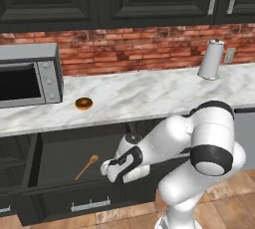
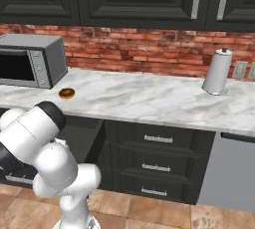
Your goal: Pick the wooden spoon from the drawer and place it on the counter.
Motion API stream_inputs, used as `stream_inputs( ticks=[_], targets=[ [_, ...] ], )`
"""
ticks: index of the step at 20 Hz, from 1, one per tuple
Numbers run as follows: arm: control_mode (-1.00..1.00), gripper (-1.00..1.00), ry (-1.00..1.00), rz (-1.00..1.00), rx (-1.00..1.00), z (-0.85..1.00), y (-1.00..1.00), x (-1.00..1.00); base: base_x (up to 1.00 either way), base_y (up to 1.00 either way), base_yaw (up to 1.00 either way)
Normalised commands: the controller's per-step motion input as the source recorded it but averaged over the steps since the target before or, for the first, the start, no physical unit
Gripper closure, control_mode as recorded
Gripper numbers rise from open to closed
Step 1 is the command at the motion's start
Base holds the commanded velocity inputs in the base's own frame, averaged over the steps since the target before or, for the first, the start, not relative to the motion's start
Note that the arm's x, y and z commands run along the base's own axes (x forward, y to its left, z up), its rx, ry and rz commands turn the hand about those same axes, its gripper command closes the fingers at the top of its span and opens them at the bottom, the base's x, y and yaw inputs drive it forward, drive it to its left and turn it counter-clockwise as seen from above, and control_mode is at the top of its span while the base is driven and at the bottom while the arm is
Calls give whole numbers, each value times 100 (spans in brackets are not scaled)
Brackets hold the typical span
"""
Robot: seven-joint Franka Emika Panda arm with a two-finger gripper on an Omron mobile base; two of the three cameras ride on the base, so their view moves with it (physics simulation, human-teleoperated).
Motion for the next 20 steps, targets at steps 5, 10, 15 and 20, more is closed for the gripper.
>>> stream_inputs(
  ticks=[5, 10, 15, 20],
  targets=[
    [-100, -100, -2, -8, -1, 91, 41, 18, 0, 0, 0],
    [-100, -100, 8, 0, -1, 100, 38, 60, 0, 0, 0],
    [-100, -100, 31, -1, 0, 25, 62, 65, 0, 0, 0],
    [-100, -100, 5, -1, -5, -25, 64, -29, 0, 0, 0]
  ],
)
